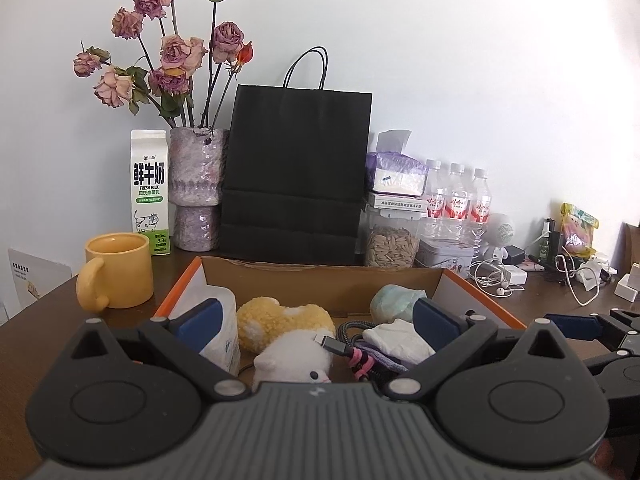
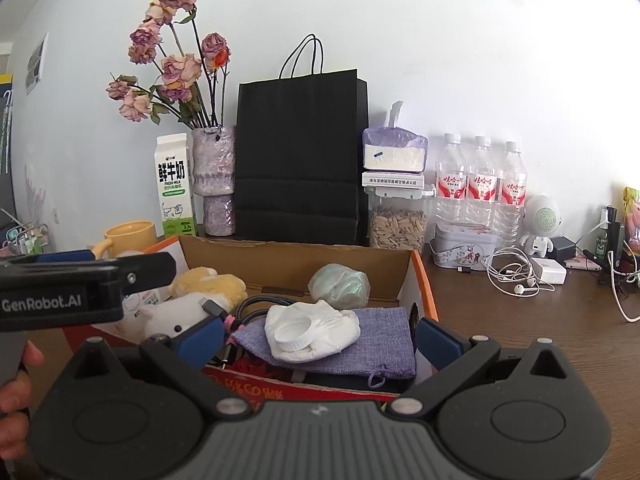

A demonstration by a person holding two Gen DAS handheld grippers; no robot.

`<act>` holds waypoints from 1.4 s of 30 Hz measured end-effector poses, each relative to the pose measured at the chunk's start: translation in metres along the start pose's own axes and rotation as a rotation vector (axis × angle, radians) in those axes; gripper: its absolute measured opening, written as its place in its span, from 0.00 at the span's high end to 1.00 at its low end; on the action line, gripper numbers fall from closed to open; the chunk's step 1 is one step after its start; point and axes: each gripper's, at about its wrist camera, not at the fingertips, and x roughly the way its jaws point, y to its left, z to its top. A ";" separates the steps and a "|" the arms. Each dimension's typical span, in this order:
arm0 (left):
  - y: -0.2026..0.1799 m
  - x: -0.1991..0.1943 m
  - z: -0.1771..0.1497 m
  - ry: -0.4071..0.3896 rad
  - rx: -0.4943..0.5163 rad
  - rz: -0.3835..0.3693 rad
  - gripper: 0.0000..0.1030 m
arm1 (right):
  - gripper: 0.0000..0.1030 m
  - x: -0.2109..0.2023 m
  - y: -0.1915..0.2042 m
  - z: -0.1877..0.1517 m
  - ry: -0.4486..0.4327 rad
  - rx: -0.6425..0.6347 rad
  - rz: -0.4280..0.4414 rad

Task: Organize objects
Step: 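Move the right tool to the white caps while the left tool grasps the black cable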

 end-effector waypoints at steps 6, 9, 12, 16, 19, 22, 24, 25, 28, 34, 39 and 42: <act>0.004 -0.007 -0.004 -0.004 0.002 0.011 0.00 | 0.00 -0.013 0.003 -0.004 -0.017 -0.024 -0.001; 0.005 -0.013 -0.008 -0.006 0.001 0.022 0.00 | 0.00 -0.019 0.003 -0.007 -0.020 -0.026 -0.009; 0.005 -0.023 -0.013 -0.009 0.003 0.037 0.00 | 0.00 -0.027 0.004 -0.012 -0.021 -0.034 -0.014; 0.005 -0.036 -0.020 0.001 0.006 0.051 0.00 | 0.00 -0.038 0.007 -0.020 -0.015 -0.049 -0.015; 0.006 -0.044 -0.024 0.023 -0.004 0.053 0.00 | 0.00 -0.047 0.009 -0.027 -0.008 -0.057 -0.016; 0.007 -0.050 -0.028 0.064 -0.006 0.054 0.00 | 0.00 -0.053 0.006 -0.033 0.007 -0.054 -0.021; 0.007 -0.052 -0.032 0.100 -0.005 0.051 0.00 | 0.00 -0.055 0.001 -0.038 0.023 -0.046 -0.023; 0.007 -0.052 -0.034 0.120 -0.005 0.048 0.00 | 0.00 -0.056 0.000 -0.041 0.032 -0.043 -0.025; 0.002 -0.051 -0.038 0.181 0.011 0.040 0.00 | 0.00 -0.058 -0.007 -0.046 0.054 -0.032 -0.028; -0.017 -0.037 -0.049 0.306 0.066 -0.014 0.00 | 0.00 -0.060 -0.023 -0.053 0.088 0.010 -0.034; -0.035 -0.018 -0.055 0.369 0.106 -0.030 0.00 | 0.00 -0.058 -0.031 -0.056 0.112 0.038 -0.041; -0.044 -0.007 -0.057 0.389 0.134 -0.019 0.02 | 0.00 -0.056 -0.036 -0.057 0.128 0.060 -0.039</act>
